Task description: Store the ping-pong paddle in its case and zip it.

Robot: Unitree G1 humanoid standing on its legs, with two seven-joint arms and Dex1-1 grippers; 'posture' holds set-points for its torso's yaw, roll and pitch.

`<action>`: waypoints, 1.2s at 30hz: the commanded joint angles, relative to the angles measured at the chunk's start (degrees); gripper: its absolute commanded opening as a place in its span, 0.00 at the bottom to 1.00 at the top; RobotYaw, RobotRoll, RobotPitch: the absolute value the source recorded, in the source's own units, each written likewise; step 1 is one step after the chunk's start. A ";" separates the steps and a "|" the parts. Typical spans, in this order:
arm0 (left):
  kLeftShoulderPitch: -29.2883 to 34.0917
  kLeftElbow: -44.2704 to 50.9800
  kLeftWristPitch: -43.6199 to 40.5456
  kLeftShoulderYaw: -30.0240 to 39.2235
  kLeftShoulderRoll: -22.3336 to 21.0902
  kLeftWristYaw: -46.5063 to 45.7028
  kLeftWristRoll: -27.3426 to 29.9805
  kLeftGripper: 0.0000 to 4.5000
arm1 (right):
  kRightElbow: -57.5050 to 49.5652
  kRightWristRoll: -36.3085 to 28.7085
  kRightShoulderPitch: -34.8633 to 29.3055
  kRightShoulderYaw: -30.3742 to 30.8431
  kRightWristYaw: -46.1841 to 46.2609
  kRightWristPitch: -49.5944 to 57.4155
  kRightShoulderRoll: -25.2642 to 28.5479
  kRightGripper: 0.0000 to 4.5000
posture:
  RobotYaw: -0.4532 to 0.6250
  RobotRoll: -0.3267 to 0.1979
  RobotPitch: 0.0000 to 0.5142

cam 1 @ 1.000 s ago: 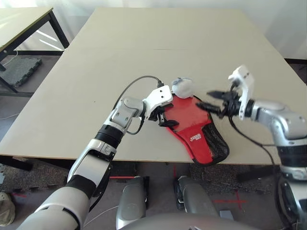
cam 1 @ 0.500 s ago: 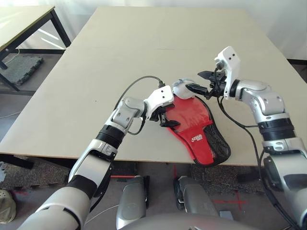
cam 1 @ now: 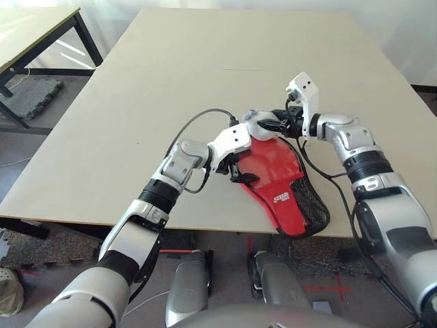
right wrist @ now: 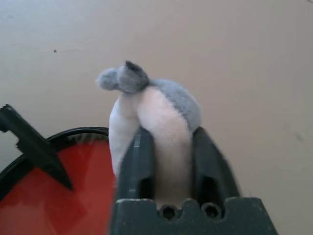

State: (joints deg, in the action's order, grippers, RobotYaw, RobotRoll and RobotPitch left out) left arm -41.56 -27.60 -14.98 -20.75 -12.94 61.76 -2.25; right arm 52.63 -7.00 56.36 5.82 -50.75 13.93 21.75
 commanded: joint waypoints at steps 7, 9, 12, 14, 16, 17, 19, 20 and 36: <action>3.09 1.06 -2.14 -2.64 0.90 -0.16 -0.80 1.00 | 12.41 3.91 5.49 -1.33 3.80 -8.22 0.43 0.00 | 0.47 0.62 0.22; 3.20 1.37 -2.45 -2.67 0.96 -0.15 -0.81 1.00 | 14.14 4.40 6.13 -1.82 5.19 -9.45 0.60 0.00 | 0.47 0.62 0.22; 3.22 1.49 -2.70 -2.65 1.02 -0.17 -0.79 1.00 | 16.08 5.16 6.86 -2.32 7.26 -11.12 1.04 0.00 | 0.47 0.62 0.23; 3.23 1.50 -2.79 -2.65 1.04 -0.19 -0.77 1.00 | 17.03 5.71 7.14 -2.78 8.40 -11.91 1.33 0.00 | 0.47 0.62 0.23; 3.26 1.57 -2.93 -2.70 1.09 -0.17 -0.75 1.00 | 17.86 6.28 7.14 -3.31 9.59 -12.52 1.78 0.00 | 0.47 0.62 0.24; 3.30 1.63 -2.99 -2.73 1.11 -0.15 -0.74 1.00 | 18.22 6.55 7.05 -3.46 9.91 -12.70 2.03 0.00 | 0.47 0.62 0.24; 3.42 1.85 -3.14 -2.81 1.15 -0.09 -0.68 1.00 | 18.86 6.86 6.72 -3.78 10.81 -13.13 2.70 0.00 | 0.47 0.62 0.24; 3.50 1.97 -3.22 -2.85 1.15 -0.05 -0.65 1.00 | 19.14 7.05 6.54 -3.94 11.49 -13.42 3.15 0.00 | 0.47 0.62 0.24; 3.06 1.39 -2.95 -3.26 1.93 0.05 -0.68 1.00 | 16.67 7.53 -0.33 -5.31 2.73 -11.68 14.61 0.00 | 0.44 0.62 0.25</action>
State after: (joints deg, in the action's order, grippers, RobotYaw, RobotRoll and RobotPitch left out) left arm -39.72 -24.50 -17.14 -21.60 -11.21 61.35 -2.12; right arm 70.93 0.52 57.07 1.36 -46.38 1.16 34.16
